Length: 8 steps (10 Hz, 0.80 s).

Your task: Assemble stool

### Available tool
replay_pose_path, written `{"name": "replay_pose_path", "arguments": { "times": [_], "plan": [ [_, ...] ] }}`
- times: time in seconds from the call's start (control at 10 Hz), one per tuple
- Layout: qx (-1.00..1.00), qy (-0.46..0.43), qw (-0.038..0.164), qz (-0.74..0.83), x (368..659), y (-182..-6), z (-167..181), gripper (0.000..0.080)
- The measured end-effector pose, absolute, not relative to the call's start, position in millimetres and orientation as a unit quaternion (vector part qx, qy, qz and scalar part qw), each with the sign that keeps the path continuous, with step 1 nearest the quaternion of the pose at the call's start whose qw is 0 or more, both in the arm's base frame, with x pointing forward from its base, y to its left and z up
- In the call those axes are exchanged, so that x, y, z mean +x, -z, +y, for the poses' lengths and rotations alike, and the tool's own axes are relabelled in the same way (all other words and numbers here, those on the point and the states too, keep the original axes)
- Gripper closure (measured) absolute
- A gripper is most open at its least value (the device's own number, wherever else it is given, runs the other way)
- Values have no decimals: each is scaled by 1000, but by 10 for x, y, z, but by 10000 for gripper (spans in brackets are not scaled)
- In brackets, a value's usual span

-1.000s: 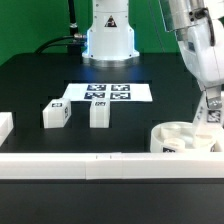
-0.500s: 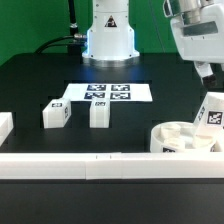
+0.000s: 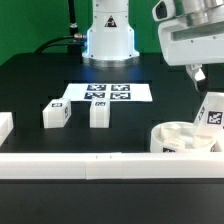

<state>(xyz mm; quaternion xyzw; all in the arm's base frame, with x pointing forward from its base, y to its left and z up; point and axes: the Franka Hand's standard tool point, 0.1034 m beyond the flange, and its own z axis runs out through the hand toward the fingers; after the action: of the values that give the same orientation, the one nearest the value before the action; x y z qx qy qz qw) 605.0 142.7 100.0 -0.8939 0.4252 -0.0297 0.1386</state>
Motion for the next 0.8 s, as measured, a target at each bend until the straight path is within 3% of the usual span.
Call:
{"name": "replay_pose_path", "arguments": {
  "times": [0.1,0.5,0.8],
  "plan": [
    [-919,38,129,371,6058,-1021,1460,151],
    [-958,63,121,253,6069,-1035,1522,151],
    [-992,79,82,51,6046,-1023,1579,151]
  ]
}}
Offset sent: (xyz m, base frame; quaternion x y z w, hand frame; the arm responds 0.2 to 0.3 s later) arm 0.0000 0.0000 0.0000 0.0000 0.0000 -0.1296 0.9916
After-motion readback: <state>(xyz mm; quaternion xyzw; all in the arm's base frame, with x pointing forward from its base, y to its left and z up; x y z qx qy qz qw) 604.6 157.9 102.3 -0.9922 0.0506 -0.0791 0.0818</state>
